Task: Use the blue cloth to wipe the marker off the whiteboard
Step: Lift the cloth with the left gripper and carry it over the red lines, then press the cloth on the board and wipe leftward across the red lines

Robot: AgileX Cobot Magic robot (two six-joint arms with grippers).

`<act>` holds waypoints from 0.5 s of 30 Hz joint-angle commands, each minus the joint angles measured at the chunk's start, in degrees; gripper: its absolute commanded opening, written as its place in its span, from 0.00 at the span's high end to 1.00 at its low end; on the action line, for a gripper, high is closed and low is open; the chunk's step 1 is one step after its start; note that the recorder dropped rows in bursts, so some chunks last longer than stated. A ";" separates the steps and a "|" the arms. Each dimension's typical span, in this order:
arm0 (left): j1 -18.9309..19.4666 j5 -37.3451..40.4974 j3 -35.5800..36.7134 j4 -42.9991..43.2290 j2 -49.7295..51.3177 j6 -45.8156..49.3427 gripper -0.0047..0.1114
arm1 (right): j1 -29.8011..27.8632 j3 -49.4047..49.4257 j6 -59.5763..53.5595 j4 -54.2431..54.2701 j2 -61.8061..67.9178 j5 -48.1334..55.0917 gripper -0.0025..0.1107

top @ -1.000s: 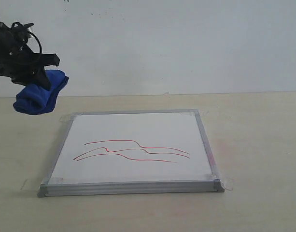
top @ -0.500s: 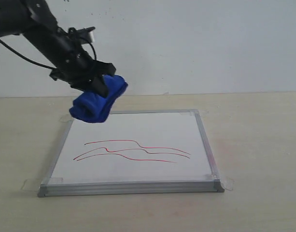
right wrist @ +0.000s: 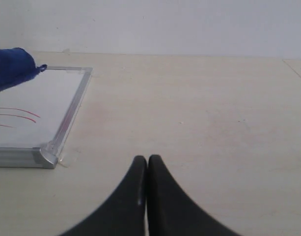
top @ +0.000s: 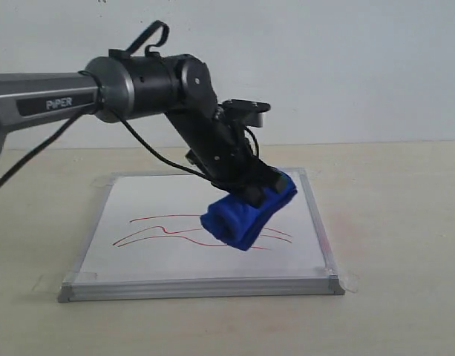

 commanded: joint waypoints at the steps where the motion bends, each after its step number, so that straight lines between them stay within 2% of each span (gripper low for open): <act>1: -4.59 -3.87 0.10 0.06 2.36 0.37 0.93 | -0.33 -0.02 -0.19 0.16 -0.24 -0.21 0.98; 4: -6.35 -5.71 0.10 0.06 5.68 0.37 0.93 | -0.33 -0.02 -0.19 0.16 -0.24 -0.21 0.98; 10: -6.44 -8.88 0.10 -0.04 9.70 0.37 0.93 | -0.33 -0.02 -0.19 0.16 -0.24 -0.21 0.98; 13: -6.44 -9.58 0.10 4.34 10.94 -0.72 0.93 | -0.33 -0.02 -0.19 0.16 -0.24 -0.21 0.98; 15: -5.61 -8.33 0.10 13.17 11.39 -8.26 0.93 | -0.33 -0.02 -0.19 0.16 -0.24 -0.21 0.98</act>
